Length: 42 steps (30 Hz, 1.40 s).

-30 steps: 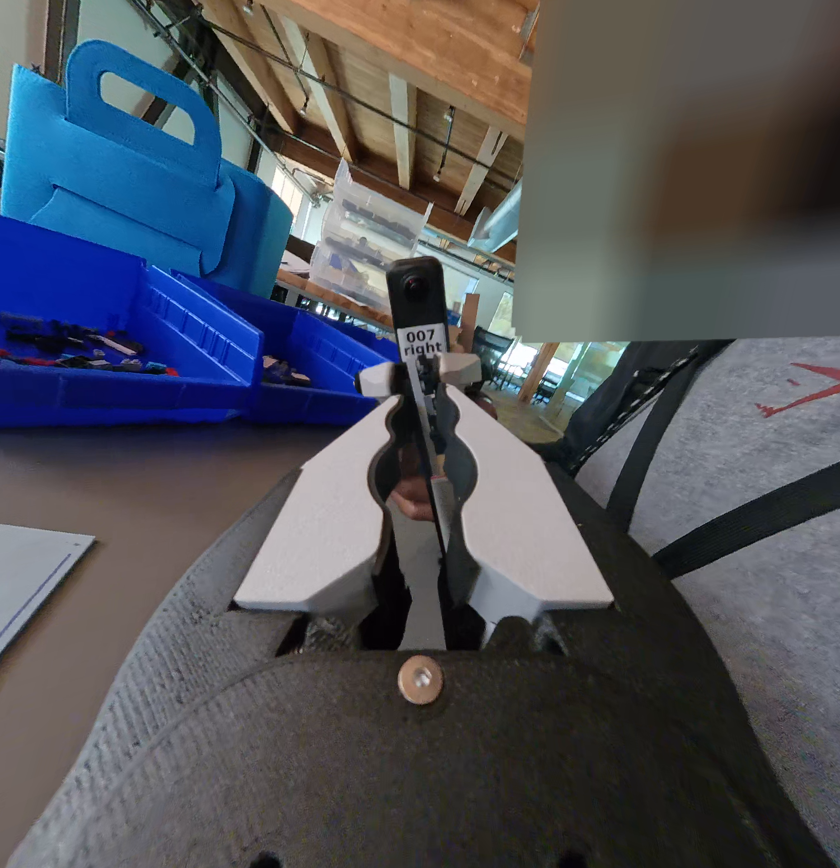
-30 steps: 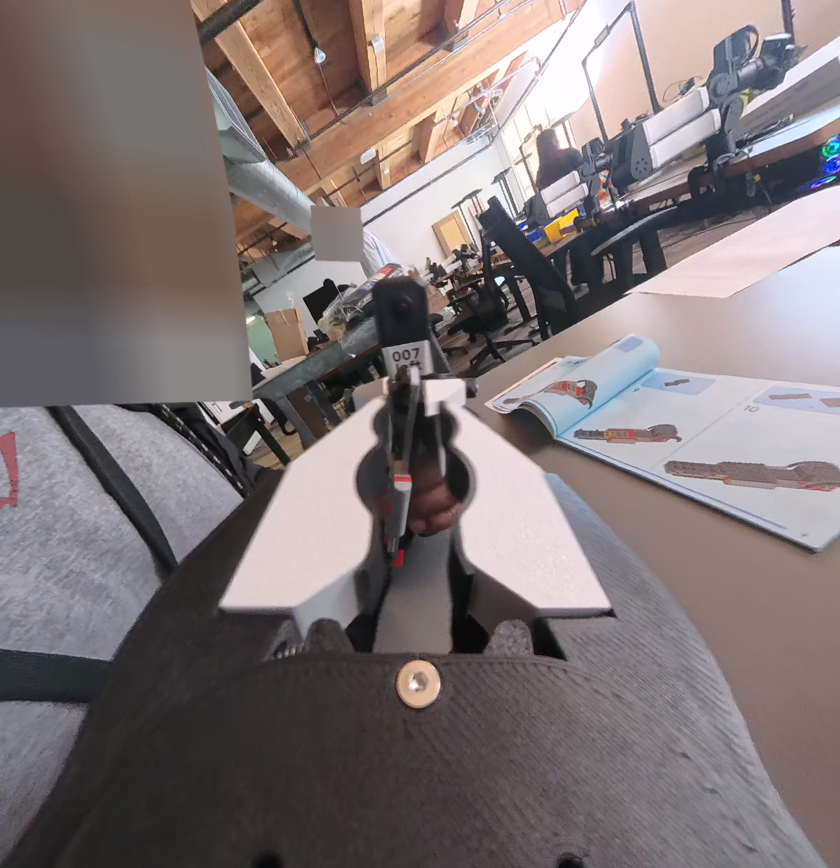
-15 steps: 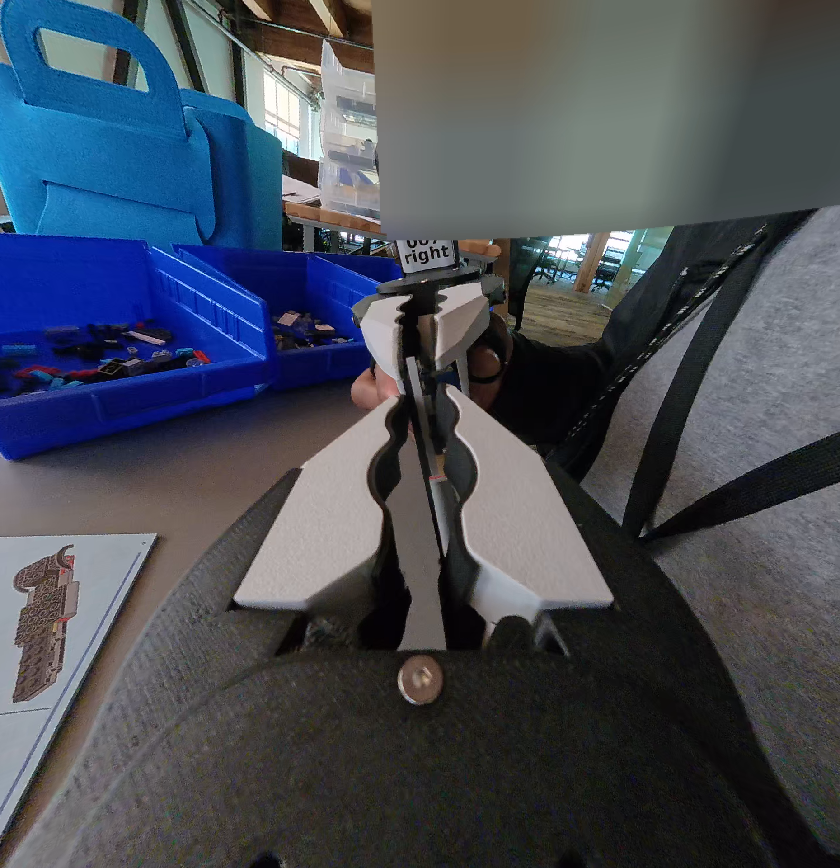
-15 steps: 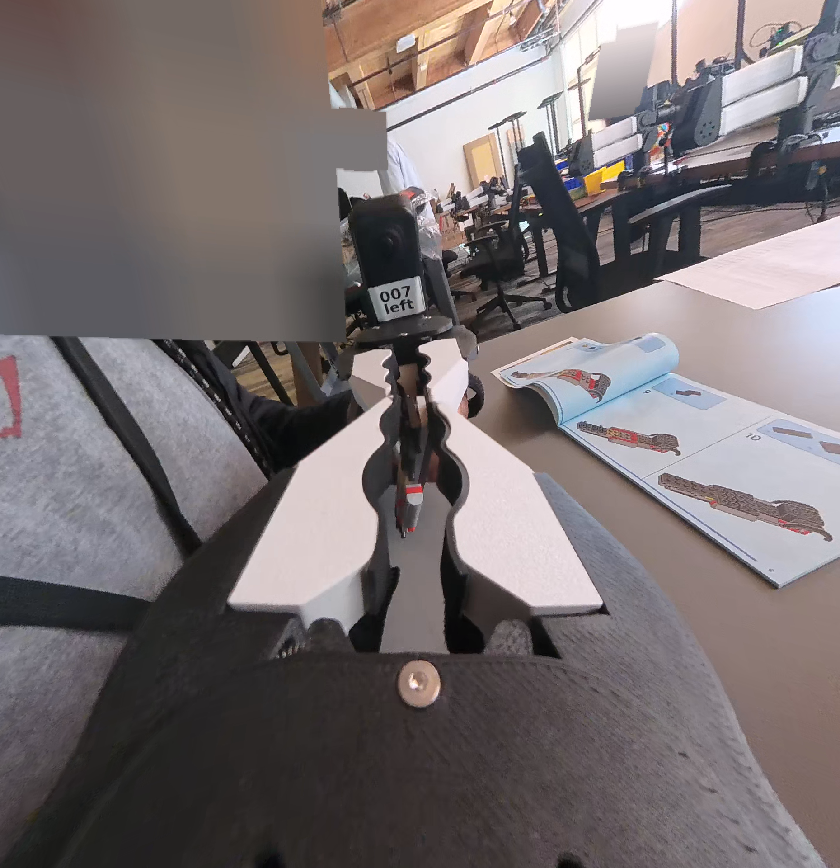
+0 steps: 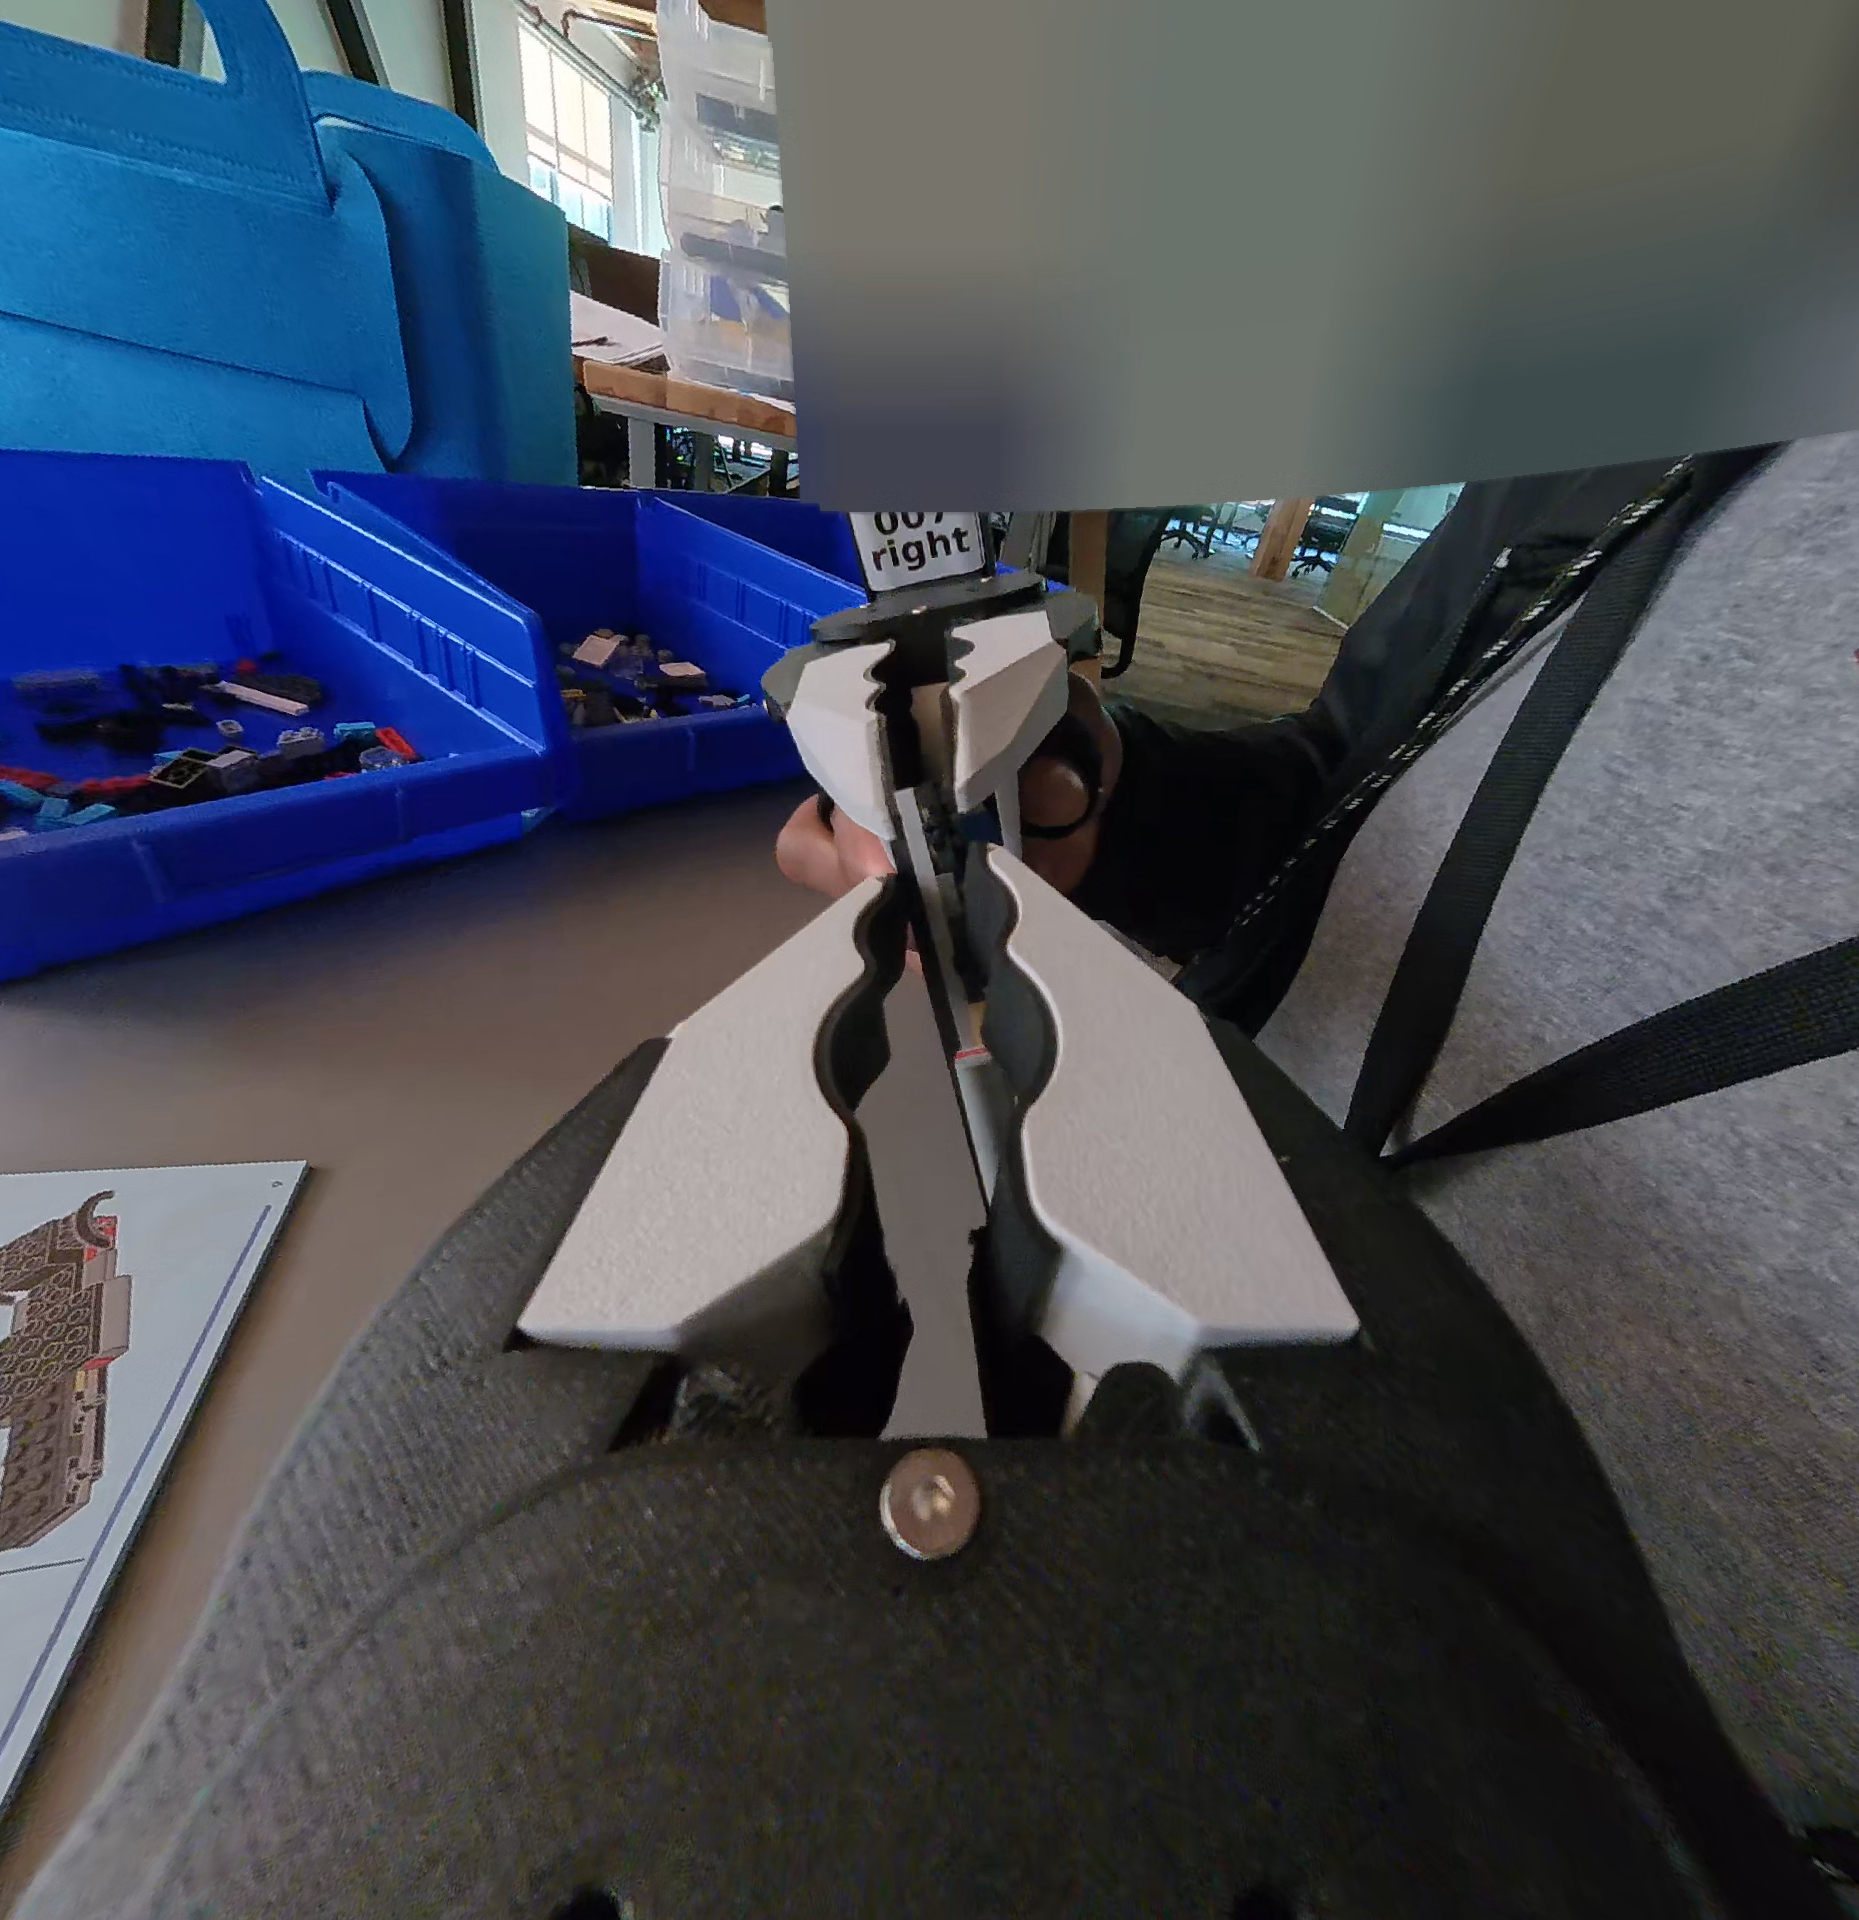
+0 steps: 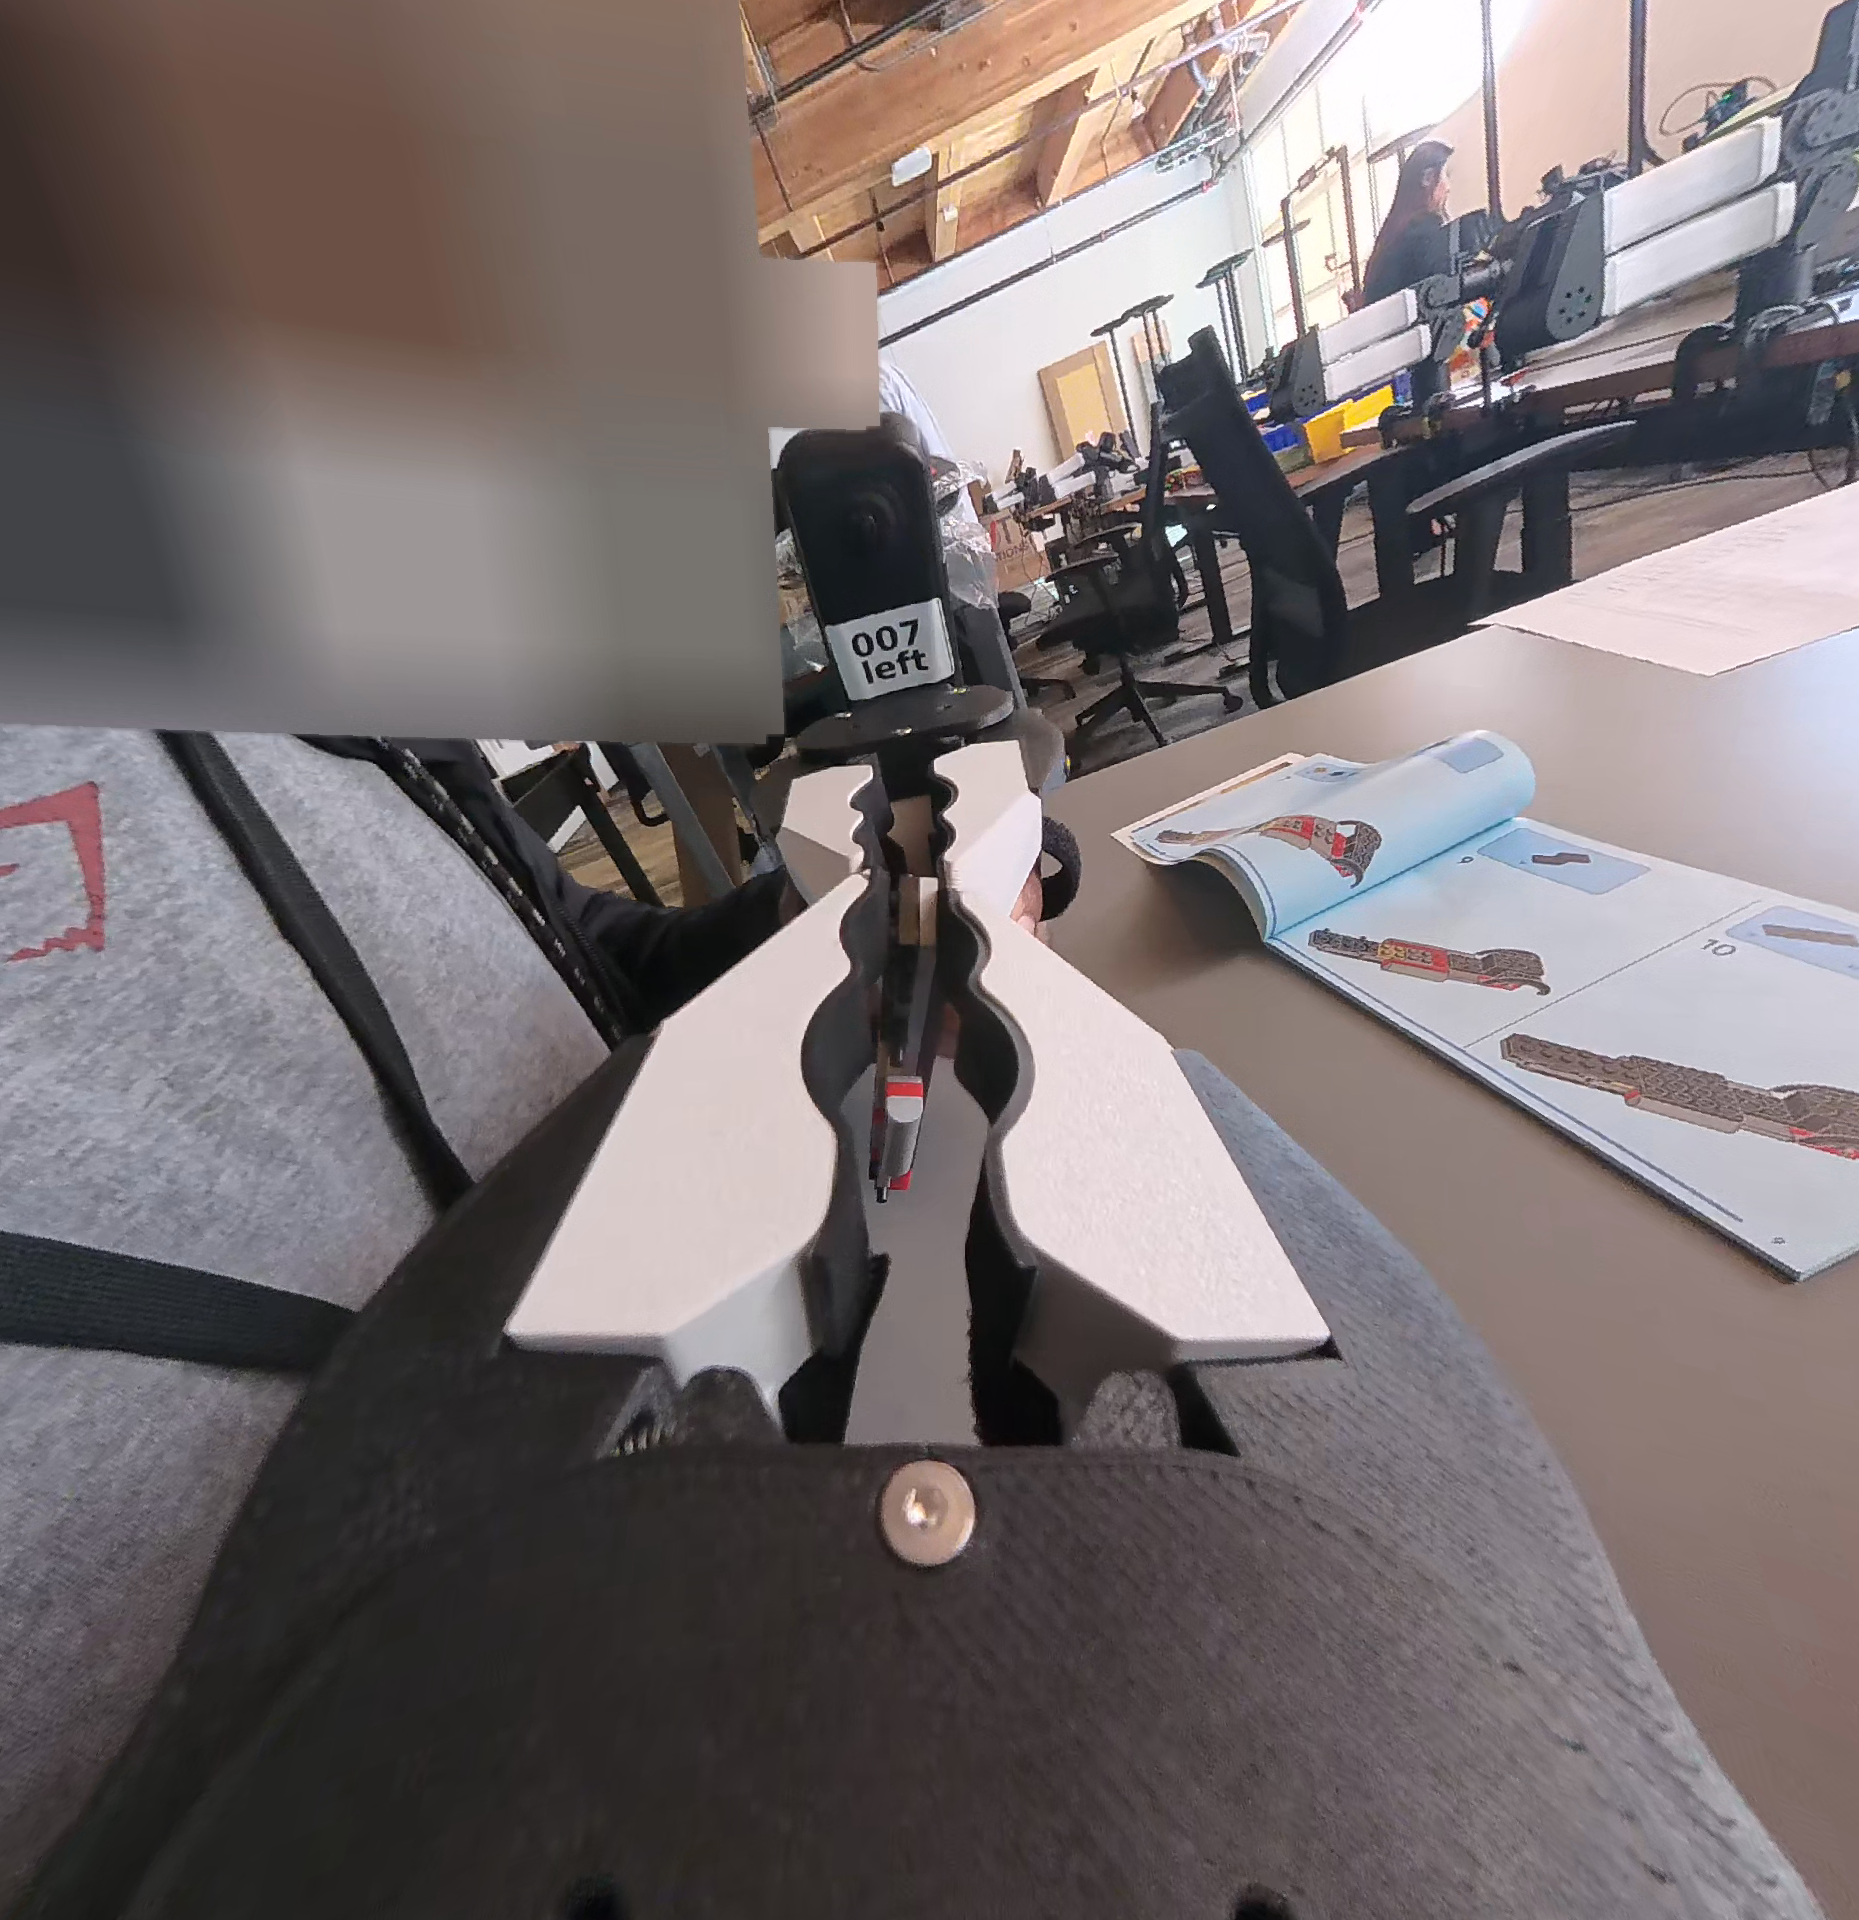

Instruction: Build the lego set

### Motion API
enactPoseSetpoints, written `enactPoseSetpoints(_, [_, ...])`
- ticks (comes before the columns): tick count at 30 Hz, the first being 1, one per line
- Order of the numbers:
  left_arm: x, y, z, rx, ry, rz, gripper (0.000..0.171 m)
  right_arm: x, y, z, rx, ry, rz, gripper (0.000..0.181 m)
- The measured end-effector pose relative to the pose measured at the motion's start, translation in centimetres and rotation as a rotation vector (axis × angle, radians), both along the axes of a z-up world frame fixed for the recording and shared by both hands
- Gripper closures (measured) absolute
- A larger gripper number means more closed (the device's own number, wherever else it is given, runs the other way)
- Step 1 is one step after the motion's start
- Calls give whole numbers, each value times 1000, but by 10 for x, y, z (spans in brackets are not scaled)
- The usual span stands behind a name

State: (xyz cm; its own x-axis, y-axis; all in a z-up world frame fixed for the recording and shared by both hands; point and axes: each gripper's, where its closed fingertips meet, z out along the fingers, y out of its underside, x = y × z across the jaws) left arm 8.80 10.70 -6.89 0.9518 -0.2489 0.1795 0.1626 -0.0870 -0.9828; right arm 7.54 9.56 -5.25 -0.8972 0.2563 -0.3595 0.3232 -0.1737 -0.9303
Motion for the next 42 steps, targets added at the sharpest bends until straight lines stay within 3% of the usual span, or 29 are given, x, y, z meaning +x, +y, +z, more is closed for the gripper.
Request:
enactPoseSetpoints(9, [-5,1,-3,14,-51,5,160,-3,1,-3,30,8,-35,169])
enactPoseSetpoints(12, [-11,-1,-2,31,-79,31,160,-6,5,-2,20,-12,-44,154])
enactPoseSetpoints(24, [-11,-2,-2,78,-197,4,159,-7,1,-9,6,-33,-51,167])
enactPoseSetpoints(28, [-12,-3,-3,74,-192,15,149,-3,-2,-9,34,1,-36,167])
enactPoseSetpoints(33, [-6,-6,4,107,-170,-18,159,0,-5,-7,82,60,-33,166])
enactPoseSetpoints(42, [-6,-5,4,117,-144,-9,160,2,-7,-4,67,63,-17,167])
